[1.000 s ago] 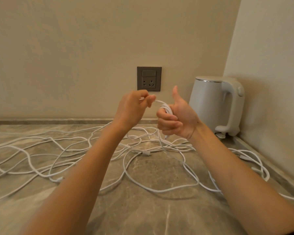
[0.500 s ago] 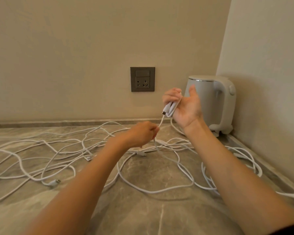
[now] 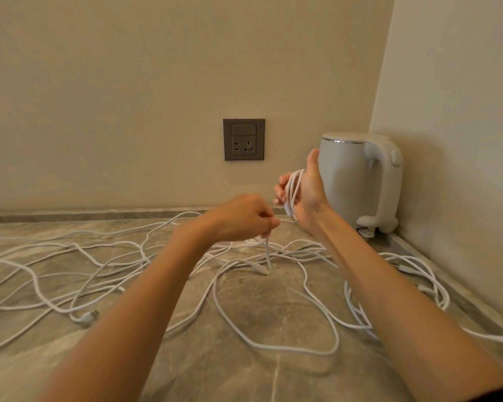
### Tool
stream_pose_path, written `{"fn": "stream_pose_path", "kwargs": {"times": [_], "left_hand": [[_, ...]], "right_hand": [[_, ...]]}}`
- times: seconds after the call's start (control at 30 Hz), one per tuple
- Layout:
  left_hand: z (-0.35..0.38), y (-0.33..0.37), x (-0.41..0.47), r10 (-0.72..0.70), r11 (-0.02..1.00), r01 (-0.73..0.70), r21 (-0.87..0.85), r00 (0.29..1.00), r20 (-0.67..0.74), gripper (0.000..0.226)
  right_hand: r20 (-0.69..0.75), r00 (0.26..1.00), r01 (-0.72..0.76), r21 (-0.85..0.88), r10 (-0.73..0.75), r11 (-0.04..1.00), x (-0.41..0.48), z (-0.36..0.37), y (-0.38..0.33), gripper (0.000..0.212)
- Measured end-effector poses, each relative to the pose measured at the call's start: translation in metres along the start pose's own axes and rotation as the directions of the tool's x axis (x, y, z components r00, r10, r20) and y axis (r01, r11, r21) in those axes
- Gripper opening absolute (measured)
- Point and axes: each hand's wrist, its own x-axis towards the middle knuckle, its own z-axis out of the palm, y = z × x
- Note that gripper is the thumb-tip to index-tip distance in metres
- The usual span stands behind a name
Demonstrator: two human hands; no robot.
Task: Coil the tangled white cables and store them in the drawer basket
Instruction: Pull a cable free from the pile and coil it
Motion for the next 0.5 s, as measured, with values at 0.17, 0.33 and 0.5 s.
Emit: {"fn": "stream_pose_path", "kwargs": {"times": [0.17,0.33,0.5], "left_hand": [[-0.011,-0.006,-0.005,-0.002,0.997,-0.009,-0.078,0.988,-0.152,0.034],[-0.017,-0.009,-0.005,0.002,0.983,-0.066,-0.172,0.936,-0.351,0.029],[-0.021,-0.01,0.0,0.007,0.968,-0.131,-0.216,0.869,-0.495,0.025]], "right_hand": [[0.138,0.989,-0.003,-0.29,0.045,0.957,-0.003,0.006,0.002,0.087],[0.197,0.979,0.039,-0.439,0.054,0.897,-0.001,0.008,0.002,0.094],[0.232,0.963,0.017,-0.554,0.135,0.833,-0.001,0.008,0.0,0.091]]}}
